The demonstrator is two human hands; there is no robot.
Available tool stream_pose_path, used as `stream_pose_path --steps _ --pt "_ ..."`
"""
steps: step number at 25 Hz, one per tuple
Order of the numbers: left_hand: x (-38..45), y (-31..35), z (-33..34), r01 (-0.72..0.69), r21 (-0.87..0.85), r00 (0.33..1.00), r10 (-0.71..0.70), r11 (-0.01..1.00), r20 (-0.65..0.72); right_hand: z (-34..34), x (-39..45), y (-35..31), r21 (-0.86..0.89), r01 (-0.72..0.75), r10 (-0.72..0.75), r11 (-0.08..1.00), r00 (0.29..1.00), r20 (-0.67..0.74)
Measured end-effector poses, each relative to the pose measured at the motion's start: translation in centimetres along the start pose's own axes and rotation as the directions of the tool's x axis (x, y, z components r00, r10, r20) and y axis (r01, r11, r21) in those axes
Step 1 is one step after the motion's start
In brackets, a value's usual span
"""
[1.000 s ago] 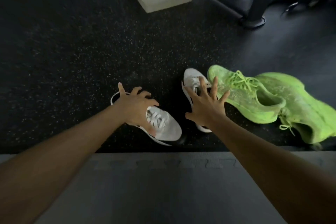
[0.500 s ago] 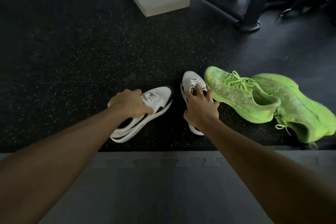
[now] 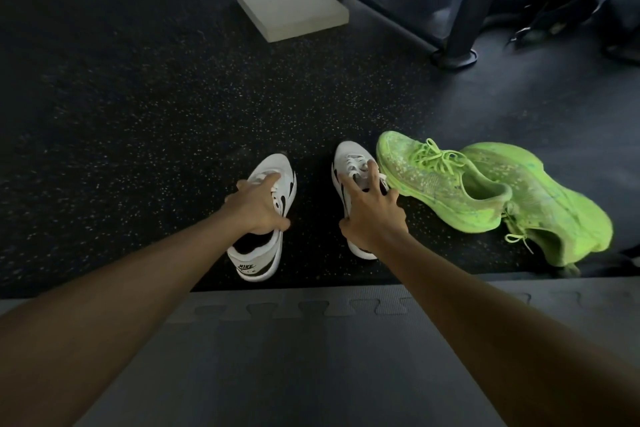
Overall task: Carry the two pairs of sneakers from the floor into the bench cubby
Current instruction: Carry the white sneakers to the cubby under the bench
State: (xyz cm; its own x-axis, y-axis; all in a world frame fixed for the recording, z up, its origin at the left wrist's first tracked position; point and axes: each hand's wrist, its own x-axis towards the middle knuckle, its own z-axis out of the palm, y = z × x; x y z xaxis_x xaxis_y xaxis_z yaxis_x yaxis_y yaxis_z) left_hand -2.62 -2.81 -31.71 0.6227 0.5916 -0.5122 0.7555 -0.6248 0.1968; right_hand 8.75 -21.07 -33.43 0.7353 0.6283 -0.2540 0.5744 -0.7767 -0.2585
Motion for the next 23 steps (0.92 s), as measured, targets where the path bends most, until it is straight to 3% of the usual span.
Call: stream_pose_path --steps 5,12,16,23 --pt "-0.2 1.5 1.5 -0.004 -0.095 0.986 -0.012 0.996 -0.167 0.9 -1.2 -0.7 0.028 0.015 -0.013 1.000 0.998 -0.060" --pt "0.4 4.9 2.1 -0.065 -0.088 0.962 0.039 0.994 -0.269 1.8 -1.6 -1.6 0.050 0.030 -0.027 0.998 0.997 -0.073" --pt "0.5 6.1 2.5 -0.087 -0.048 0.962 0.071 0.995 -0.263 2.2 -1.3 -1.9 0.076 0.032 -0.026 0.997 0.996 -0.087" --pt "0.0 5.9 2.6 -0.060 -0.124 0.983 0.038 0.990 -0.178 2.0 -1.0 -2.2 0.091 0.020 -0.013 0.996 0.997 -0.080"
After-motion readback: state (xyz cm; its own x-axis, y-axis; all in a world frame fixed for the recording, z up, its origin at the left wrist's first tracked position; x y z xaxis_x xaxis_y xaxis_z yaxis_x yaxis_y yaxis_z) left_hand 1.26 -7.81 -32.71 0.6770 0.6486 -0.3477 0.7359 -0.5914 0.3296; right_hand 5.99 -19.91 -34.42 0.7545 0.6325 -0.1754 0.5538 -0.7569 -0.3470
